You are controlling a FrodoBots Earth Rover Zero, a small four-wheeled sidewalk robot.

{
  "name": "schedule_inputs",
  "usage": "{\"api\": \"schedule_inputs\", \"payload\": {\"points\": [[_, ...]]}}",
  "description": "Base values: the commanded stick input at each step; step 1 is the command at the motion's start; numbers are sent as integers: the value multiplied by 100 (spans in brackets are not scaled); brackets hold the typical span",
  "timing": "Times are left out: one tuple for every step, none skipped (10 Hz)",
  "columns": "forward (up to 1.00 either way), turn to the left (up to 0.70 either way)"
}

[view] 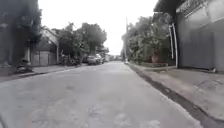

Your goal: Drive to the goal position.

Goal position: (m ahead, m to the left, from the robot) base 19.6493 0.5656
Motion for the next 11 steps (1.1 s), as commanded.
{"api": "schedule_inputs", "payload": {"points": [[100, 0], [100, 0], [100, 0], [100, 0], [100, 0], [100, 0], [100, 0], [100, 0], [100, 0], [100, 0], [100, 0]]}}
